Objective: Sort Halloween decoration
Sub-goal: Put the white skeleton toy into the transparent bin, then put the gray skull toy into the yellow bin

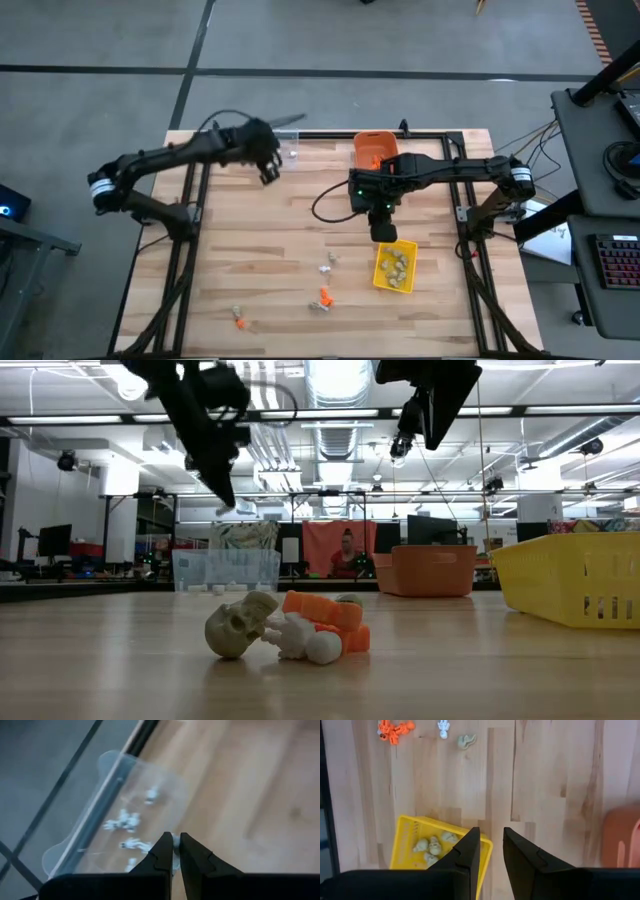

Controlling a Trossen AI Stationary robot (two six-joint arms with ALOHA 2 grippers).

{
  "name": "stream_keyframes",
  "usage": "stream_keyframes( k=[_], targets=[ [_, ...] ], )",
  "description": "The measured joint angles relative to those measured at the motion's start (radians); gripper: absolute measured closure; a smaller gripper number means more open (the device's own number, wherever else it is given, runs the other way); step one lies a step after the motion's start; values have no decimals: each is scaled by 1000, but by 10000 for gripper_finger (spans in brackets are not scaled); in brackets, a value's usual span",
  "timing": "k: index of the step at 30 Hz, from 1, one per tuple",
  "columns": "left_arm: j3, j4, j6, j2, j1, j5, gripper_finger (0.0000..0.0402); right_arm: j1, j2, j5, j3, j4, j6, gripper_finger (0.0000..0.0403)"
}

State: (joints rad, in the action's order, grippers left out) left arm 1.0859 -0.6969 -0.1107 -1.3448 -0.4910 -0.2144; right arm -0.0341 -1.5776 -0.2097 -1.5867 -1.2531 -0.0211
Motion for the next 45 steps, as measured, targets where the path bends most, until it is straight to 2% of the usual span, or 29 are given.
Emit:
stream_keyframes(
  k=[6, 13, 24, 36, 45],
  targets=[
    [0, 45, -93, -114, -206, 48, 401, 0, 0, 0, 0, 1, 12, 330],
    [0, 51, -163, -242, -304, 48, 401, 0, 0, 0, 0, 3, 28, 330],
    [0, 106, -198, -316, -314, 40, 394, 0, 0, 0, 0, 10, 41, 330],
    [0, 122, -195, -316, -314, 39, 344, 0, 0, 0, 0, 38, 40, 330],
    [0, 122, -166, -290, -298, 40, 338, 0, 0, 0, 8, 58, 40, 330]
  ],
)
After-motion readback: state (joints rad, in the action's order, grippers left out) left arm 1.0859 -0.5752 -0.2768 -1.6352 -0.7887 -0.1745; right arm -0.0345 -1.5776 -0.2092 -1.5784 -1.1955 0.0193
